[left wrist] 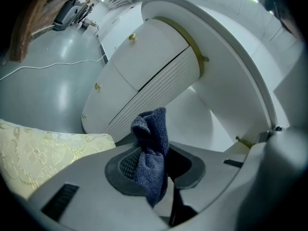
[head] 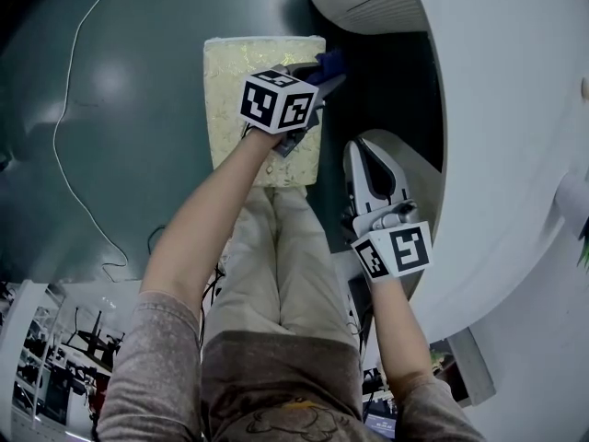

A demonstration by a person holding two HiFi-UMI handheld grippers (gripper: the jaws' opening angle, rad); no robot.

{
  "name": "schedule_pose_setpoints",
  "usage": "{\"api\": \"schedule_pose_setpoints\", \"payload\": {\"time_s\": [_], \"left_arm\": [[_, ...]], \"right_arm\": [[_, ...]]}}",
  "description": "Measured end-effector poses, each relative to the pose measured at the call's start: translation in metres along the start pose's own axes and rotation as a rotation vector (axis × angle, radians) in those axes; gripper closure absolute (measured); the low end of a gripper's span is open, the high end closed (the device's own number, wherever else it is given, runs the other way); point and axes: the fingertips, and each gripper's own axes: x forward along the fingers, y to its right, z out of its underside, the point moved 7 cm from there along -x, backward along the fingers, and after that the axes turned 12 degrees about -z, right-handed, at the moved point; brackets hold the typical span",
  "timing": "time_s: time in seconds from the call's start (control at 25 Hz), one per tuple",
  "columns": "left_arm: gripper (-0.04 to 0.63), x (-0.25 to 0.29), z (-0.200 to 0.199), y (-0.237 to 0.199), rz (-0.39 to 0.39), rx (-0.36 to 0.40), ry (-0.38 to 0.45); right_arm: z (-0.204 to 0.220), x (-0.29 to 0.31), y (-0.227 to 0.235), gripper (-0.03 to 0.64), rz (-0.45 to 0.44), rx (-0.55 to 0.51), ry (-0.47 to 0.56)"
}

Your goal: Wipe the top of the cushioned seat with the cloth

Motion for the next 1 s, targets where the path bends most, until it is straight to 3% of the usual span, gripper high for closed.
{"api": "schedule_pose_setpoints", "payload": {"time_s": [0.36, 1.0], "left_arm": [[0.497, -0.056, -0.001, -0.035, -0.079, -0.033, 0.052], [0.497, -0.184, 0.041, -0.132, -0.332, -0.107, 0.064]], "right_arm": [[0.004, 0.006, -0.002, 0.618, -0.02, -0.01, -0.003], [0.01, 0.024, -0.012, 0.618, -0.067, -0.019, -0.019]]}}
